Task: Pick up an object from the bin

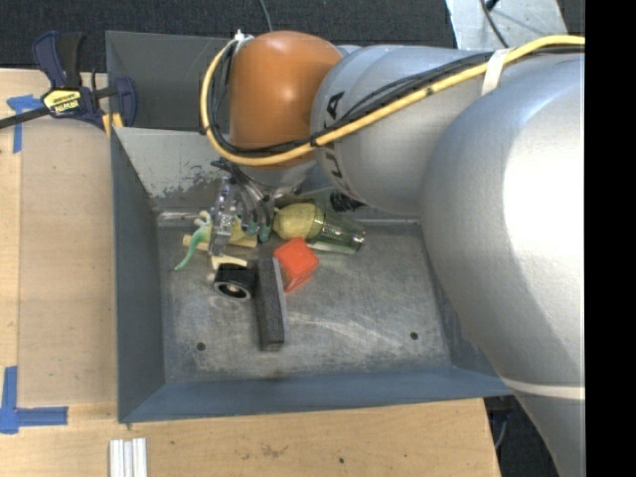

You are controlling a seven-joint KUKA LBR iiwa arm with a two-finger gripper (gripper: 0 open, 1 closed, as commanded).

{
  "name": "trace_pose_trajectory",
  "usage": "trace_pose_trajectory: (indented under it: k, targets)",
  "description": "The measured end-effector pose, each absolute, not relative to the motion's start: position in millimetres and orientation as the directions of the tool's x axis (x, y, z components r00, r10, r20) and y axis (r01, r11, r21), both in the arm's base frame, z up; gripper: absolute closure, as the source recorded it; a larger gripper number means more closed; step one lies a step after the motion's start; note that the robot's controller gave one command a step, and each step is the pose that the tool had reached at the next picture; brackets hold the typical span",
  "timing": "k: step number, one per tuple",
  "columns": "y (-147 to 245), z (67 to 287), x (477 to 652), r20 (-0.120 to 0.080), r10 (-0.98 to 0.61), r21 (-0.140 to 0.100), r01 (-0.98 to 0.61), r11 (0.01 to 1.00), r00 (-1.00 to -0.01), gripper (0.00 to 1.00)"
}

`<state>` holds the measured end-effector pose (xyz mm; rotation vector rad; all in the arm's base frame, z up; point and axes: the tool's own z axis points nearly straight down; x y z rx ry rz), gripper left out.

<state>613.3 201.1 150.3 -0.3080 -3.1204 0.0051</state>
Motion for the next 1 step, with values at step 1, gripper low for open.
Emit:
trace_pose_trajectory:
  k: [1]
  targets:
    - [195.7,211.6,610.2,0.001,0.185,-0.001,0.185,0.983,-0.983,1.00]
